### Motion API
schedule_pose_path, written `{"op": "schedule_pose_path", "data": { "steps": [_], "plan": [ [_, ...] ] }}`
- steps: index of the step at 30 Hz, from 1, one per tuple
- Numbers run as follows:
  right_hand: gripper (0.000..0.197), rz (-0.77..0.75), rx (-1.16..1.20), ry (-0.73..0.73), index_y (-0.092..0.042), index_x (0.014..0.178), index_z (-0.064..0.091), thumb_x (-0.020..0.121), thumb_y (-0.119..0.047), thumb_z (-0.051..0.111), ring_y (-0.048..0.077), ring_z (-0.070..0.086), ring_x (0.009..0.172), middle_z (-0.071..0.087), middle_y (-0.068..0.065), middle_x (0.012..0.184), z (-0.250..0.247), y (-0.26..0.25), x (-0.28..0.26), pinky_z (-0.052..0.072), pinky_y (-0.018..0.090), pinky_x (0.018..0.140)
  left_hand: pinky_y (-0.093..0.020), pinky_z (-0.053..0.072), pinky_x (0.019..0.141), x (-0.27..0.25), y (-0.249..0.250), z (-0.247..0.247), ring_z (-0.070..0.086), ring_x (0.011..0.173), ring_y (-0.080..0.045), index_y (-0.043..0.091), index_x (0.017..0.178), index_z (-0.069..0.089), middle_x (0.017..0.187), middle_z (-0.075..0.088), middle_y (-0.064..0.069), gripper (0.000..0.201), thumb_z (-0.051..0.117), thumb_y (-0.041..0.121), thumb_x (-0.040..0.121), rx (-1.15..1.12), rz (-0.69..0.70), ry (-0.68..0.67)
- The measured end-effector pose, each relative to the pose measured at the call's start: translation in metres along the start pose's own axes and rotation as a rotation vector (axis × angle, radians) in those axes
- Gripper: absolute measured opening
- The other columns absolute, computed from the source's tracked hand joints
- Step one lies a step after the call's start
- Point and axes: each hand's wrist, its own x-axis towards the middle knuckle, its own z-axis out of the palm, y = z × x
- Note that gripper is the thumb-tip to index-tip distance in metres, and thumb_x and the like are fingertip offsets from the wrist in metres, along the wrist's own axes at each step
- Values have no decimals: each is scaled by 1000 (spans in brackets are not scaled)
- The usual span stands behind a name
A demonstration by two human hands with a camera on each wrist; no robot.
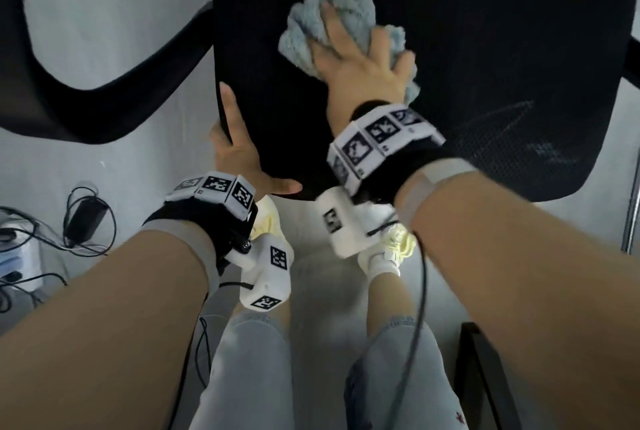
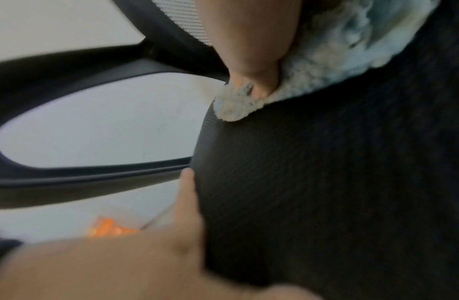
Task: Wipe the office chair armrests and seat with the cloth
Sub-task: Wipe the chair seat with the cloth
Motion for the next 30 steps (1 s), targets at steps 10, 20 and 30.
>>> {"op": "schedule_pose_path", "data": {
  "steps": [10,20,30],
  "plan": [
    [57,-278,-196,-209,-44,140,14,94,-19,35,34,3,136,-17,-16,153,36,36,-63,16,56,105,-43,27,108,1,-5,-6,22,136,-36,30,138,-29,152,-3,-15,141,85,20,56,57,33,-40],
    [74,462,100,-5,-47,138,17,85,-5,47,39,11,131,-4,-18,154,37,67,-78,20,55,103,-56,-21,103,-28,40,30,-42,129,-32,37,137,-29,139,-47,-16,139,84,28,57,370,301,-93],
    [58,193,-104,-18,-42,137,28,91,-9,40,35,12,132,-2,-16,154,23,161,-88,18,53,104,-64,-13,103,-26,47,54,-33,134,-37,34,134,-35,145,-37,-18,145,77,64,47,603,236,-35]
  ]
}}
